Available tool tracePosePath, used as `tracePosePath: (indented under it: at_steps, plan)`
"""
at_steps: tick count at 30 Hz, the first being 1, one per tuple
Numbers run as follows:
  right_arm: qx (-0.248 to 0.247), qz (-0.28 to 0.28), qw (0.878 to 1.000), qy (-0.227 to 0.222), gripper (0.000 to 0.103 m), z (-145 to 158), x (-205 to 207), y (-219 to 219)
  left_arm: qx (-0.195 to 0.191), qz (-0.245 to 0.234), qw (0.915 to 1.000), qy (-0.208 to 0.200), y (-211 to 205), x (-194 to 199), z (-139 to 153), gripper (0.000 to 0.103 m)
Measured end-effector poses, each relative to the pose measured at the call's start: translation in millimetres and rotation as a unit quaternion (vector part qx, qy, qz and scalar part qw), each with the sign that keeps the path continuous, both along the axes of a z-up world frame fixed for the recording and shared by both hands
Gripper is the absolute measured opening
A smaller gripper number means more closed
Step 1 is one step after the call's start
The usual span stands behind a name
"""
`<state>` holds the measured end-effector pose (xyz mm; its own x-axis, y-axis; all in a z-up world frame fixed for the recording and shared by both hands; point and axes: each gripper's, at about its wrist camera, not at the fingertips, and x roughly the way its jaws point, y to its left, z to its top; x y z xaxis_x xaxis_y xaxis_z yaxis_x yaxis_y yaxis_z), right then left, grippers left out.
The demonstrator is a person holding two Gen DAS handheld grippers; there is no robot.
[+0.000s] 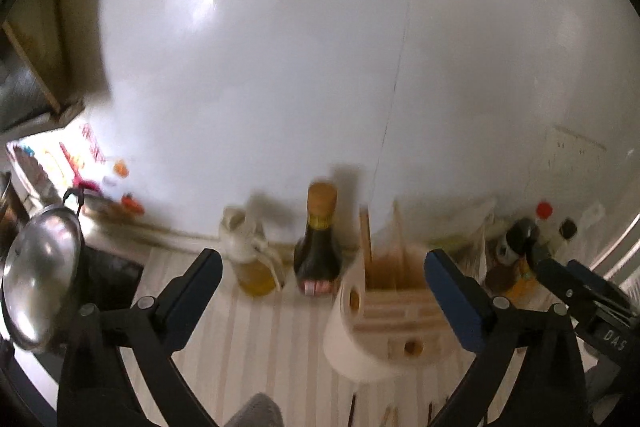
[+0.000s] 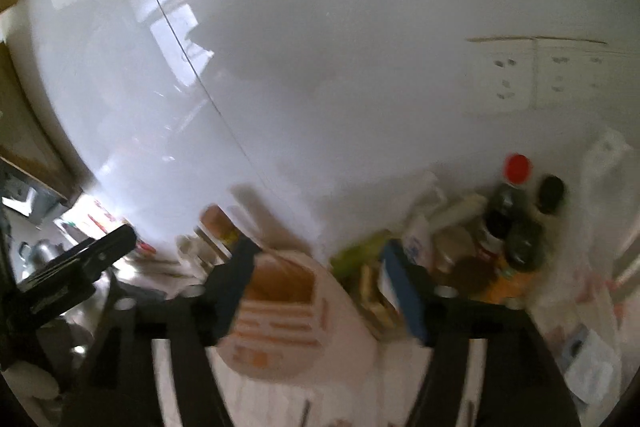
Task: Organize utensils
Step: 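Grasp a black chopstick with the left tool while the right tool grasps a wooden chopstick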
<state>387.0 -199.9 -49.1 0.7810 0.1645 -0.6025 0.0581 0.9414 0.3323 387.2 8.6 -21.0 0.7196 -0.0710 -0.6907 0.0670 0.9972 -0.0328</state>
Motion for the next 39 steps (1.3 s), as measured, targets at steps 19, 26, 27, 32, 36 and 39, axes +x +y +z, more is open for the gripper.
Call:
tracePosePath:
  at_steps: [19, 26, 27, 32, 36, 39]
  plan:
    - [0.010, 0.010, 0.974, 0.227, 0.047, -163, -76, -7, 0.083, -0.018, 0.9754, 0.204, -23, -86, -185, 0.103]
    - [0.043, 0.031, 0.957, 0.287, 0.037, -224, -83, 2, 0.103, -0.050, 0.9527, 0.282, -33, -88, -254, 0.076]
    - [0.044, 0.033, 0.955, 0.292, 0.037, -230, -84, 5, 0.102, -0.053, 0.9504, 0.289, -34, -87, -261, 0.075]
    - [0.048, 0.035, 0.949, 0.311, 0.037, -249, -84, 10, 0.089, -0.066, 0.9477, 0.299, -42, -86, -279, 0.053]
    - [0.049, 0.041, 0.946, 0.319, 0.037, -254, -80, 18, 0.069, -0.074, 0.9498, 0.296, -43, -88, -276, 0.014]
    - [0.050, 0.052, 0.943, 0.326, 0.037, -258, -74, 27, 0.073, -0.060, 0.9511, 0.294, -36, -92, -276, 0.005]
